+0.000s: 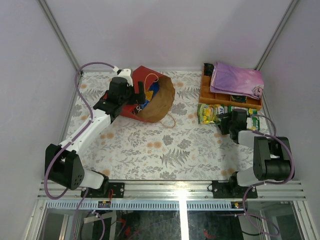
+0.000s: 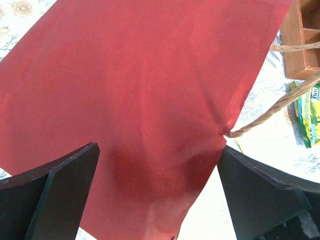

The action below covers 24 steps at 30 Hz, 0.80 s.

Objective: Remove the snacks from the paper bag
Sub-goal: Place the snack at the center of the board, then take out the snack from the paper bag.

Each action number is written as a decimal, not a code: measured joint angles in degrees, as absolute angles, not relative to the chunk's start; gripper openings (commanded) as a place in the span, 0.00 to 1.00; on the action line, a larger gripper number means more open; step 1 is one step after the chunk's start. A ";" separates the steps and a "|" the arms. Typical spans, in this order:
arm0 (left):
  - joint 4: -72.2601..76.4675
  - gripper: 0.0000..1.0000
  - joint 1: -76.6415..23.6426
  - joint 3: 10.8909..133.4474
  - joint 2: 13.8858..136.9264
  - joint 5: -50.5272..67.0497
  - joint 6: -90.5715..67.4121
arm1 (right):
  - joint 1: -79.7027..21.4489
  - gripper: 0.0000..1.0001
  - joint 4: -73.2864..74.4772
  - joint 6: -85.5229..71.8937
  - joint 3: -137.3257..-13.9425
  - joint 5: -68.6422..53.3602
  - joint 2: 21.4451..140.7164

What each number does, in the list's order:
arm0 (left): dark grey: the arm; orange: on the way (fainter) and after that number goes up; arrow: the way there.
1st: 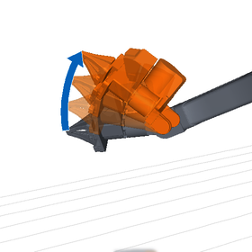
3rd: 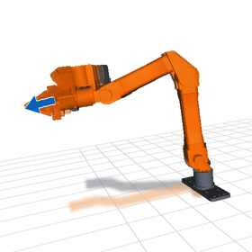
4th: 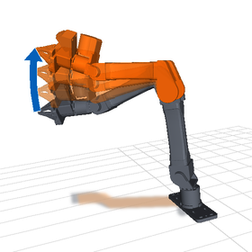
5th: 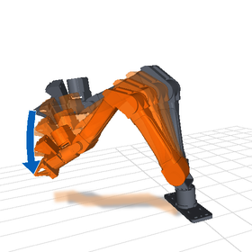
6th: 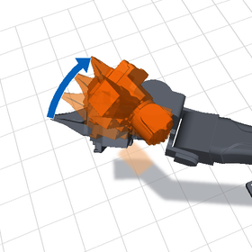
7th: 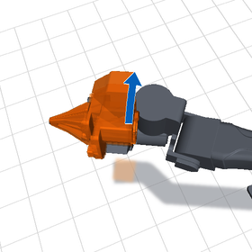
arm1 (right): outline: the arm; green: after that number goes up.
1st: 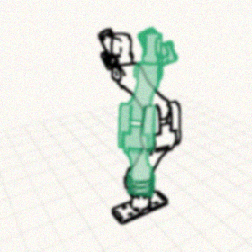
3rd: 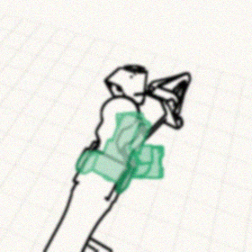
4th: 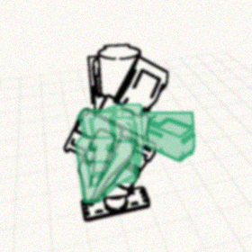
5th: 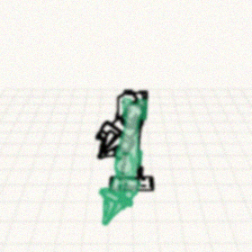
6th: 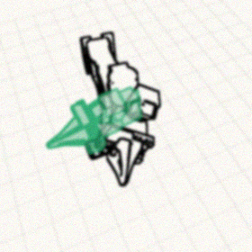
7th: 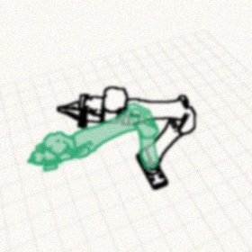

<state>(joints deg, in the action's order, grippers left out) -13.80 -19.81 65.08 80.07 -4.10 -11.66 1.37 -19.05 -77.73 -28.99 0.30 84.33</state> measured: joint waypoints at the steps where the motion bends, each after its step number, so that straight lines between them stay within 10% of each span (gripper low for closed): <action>1: -13.76 0.99 -19.81 65.06 80.07 -4.10 -11.66 | 1.41 0.96 -19.31 -77.52 -28.73 0.25 84.05; 14: -13.80 1.00 -19.81 65.10 80.25 -4.10 -11.68 | -0.40 0.99 -15.14 -72.05 -26.83 -0.86 68.05; 24: -13.67 1.00 -19.81 65.71 82.43 -2.04 -12.14 | -23.88 0.95 -14.59 -61.65 -40.40 7.27 73.91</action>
